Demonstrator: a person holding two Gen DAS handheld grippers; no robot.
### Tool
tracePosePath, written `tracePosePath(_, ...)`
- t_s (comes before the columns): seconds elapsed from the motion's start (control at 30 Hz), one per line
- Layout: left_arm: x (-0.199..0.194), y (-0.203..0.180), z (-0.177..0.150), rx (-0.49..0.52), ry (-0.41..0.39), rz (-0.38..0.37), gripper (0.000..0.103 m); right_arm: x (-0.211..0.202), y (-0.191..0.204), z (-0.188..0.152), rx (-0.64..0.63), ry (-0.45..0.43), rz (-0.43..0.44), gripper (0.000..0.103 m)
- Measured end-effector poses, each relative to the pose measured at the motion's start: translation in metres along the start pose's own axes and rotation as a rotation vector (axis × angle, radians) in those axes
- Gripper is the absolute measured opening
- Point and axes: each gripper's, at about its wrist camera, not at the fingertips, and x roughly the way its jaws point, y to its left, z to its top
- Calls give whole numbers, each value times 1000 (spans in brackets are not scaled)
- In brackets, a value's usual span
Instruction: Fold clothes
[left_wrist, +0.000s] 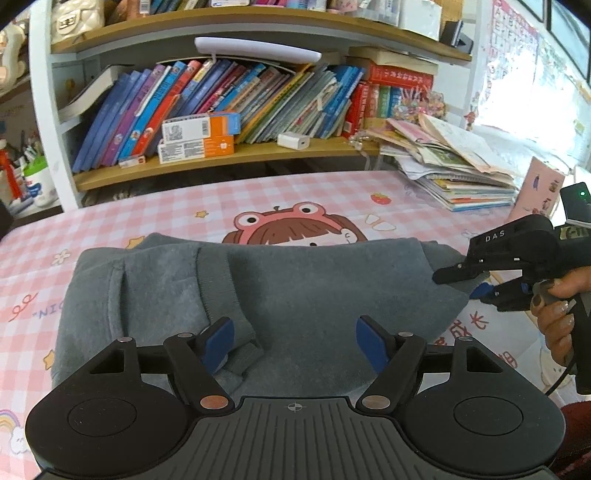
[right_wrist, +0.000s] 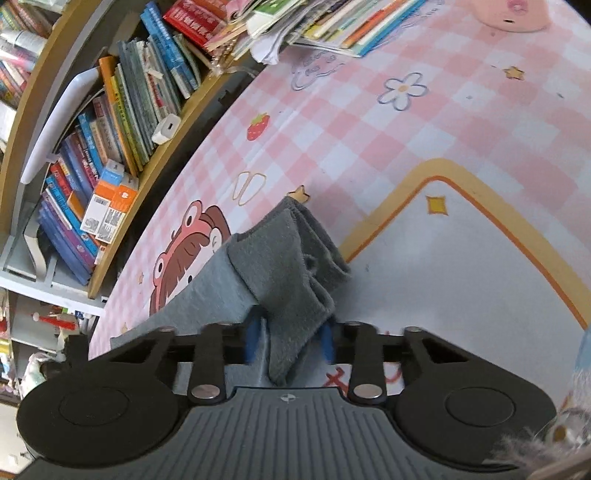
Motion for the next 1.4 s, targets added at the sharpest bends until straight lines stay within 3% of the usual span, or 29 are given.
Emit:
tracePosePath(0.1,-3,-2,0,-8,1,21,75,-8,14,-2,-104,-48,45,16)
tracePosePath(0.23,-6,-9,0,6,2,34,75,-24,29,-7,-223,-113,198,15)
tracePosePath(0.3,-7,-13,0,21,4,36,75,-25,30,-8,-237,-118,227,15)
tracePosePath(0.53,-6,-19,-1,48,34,43,75,-7,-1,1,-77,-51,110,19)
tracePosePath(0.63,-5,-20,0,53,38,46,75,-1,-8,3,-28,-32,98,30)
tracePosePath(0.87,-5,-21,0,62,41,51,75,11,-9,6,9,-23,89,35)
tracePosePath(0.97,-4,-18,0,51,42,55,75,14,-9,7,11,-30,87,31)
tracePosePath(1.03,-4,-15,0,42,40,55,75,12,-9,7,3,-37,92,20)
tracePosePath(1.1,-3,-14,0,36,37,51,75,10,-9,7,-5,-46,100,16)
tracePosePath(1.4,-2,-8,1,41,3,-2,75,-7,3,1,-27,-76,123,13)
